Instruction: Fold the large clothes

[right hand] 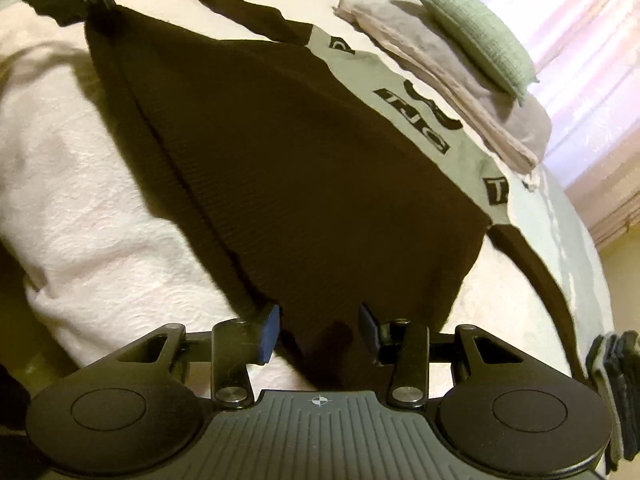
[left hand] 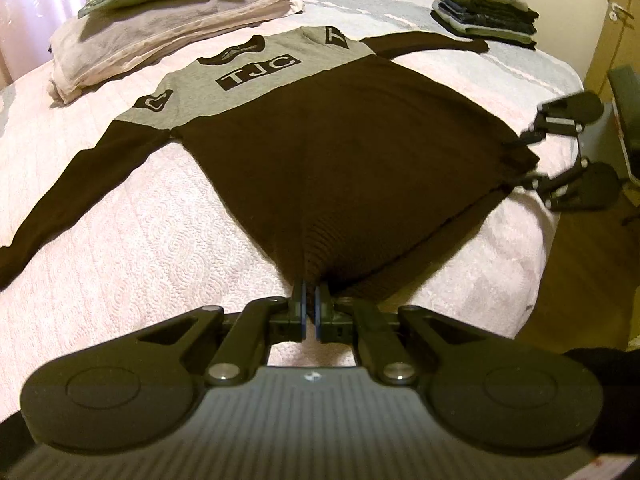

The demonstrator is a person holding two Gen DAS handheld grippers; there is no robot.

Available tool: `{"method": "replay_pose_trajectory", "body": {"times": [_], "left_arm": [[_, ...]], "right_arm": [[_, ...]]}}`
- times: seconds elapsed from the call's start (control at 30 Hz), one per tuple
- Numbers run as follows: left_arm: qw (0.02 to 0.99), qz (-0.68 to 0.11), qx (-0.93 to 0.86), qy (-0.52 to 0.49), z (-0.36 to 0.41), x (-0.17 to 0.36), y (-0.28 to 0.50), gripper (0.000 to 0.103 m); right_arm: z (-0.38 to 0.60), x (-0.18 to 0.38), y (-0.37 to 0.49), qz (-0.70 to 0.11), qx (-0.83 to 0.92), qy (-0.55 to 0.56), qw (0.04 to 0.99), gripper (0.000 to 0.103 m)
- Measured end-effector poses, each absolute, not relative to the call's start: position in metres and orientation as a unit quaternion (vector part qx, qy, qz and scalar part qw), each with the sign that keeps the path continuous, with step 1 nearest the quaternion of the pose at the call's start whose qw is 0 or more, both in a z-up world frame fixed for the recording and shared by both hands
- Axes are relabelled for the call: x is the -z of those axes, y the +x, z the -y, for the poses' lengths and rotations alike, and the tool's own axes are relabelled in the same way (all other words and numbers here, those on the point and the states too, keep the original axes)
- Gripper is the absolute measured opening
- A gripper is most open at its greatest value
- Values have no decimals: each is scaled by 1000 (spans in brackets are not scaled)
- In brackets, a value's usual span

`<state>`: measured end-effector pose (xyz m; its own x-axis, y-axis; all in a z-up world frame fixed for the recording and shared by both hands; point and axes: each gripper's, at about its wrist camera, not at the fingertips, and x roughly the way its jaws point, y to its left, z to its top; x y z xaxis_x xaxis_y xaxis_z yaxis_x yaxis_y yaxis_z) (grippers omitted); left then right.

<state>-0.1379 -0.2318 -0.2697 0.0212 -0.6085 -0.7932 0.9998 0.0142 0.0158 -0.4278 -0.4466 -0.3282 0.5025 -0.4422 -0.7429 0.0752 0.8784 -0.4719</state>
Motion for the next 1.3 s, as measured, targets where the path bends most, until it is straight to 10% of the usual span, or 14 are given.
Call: {"method": "replay_pose_trajectory", "body": {"times": [0.1,0.13,0.17,0.7,0.9,1.3], "left_arm": [[638,-303,629,326,231,273,-139,2],[635,-298,630,333,231,274,-140,2],[632,-294,632,339,231,275,-142,2],[589,-262,640,418,216,293,-165,1],[622,-342,616,341,209,268,-133,5],[641,-548,524,117,266,309,-84,21]], "right_arm": [[446,335,-424,-480,140,-232,835,33],[447,337,-424,-482,138,-241,831,3],[448,337,-424,-483,143,-244,829,0],[429,325,-440,-512,123,-209,824,0],[469,268,-477,-468,223,2,855,39],[562,291,-513,-361,308,365,801,40]]}}
